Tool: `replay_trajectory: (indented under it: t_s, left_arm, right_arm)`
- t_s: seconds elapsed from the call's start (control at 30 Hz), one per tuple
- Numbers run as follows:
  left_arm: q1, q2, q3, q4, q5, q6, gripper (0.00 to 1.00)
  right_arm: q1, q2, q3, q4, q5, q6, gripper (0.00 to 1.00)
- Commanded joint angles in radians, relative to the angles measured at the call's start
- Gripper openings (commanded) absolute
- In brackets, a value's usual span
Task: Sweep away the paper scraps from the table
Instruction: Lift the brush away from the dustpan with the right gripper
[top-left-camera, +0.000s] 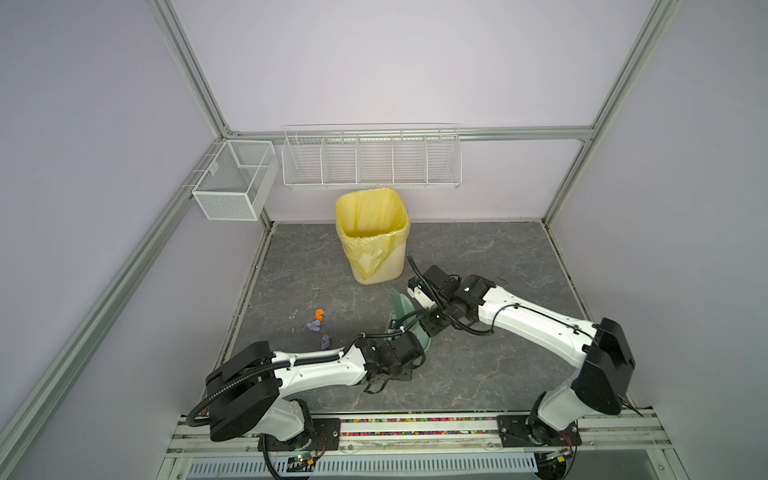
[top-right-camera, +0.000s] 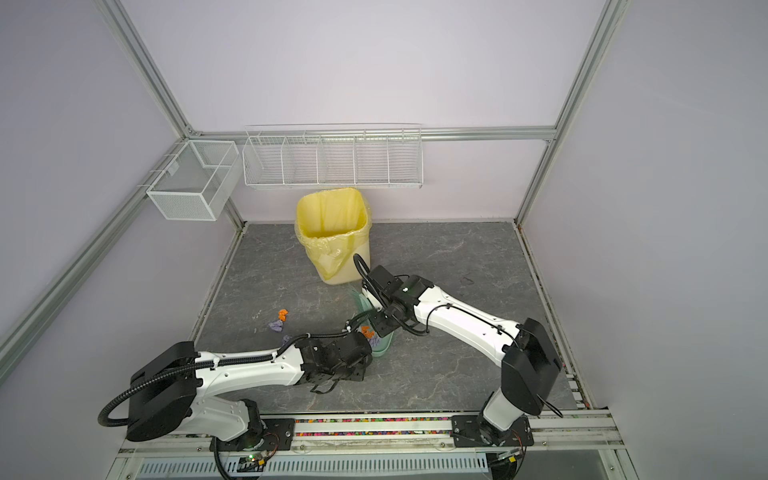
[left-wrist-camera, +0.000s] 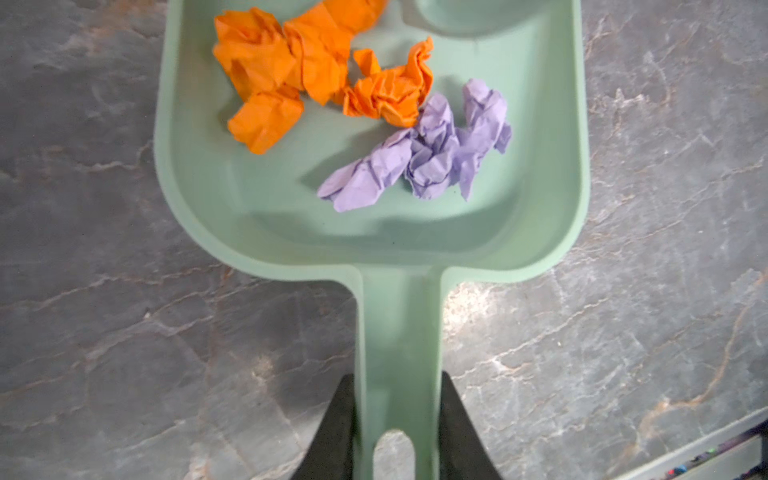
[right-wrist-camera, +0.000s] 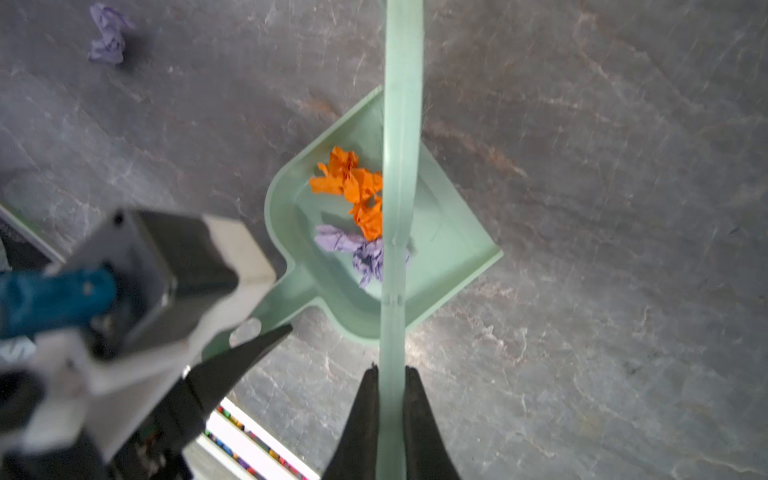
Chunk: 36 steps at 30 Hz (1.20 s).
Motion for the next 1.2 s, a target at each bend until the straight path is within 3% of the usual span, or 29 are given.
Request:
replay_trajectory:
  t_s: [0.0, 0.27, 0.73, 1.17]
  left_arm:
    - [0.005, -0.003, 0.001, -0.016, -0.016, 0.014, 0.0]
    - [0.006, -0.037, 0.004, -0.017, -0.052, 0.036, 0.0]
    - [-0.011, -0.034, 0.015, 0.012, -0.098, 0.066, 0.0]
    - [-0.023, -0.064, 0.043, -0.03, -0.113, 0.076, 0.0]
  right_arm:
    - [0.015, -0.133, -0.053, 0.021, -0.01, 0.082, 0.07]
    - [0.015, -0.284, -0.112, 0.003, 0.096, 0.161, 0.07]
    - [-0.011, -0.373, -0.16, -0.024, 0.252, 0.235, 0.07]
    - [-0.164, -0.434, -0.273, -0.007, 0.217, 0.249, 0.07]
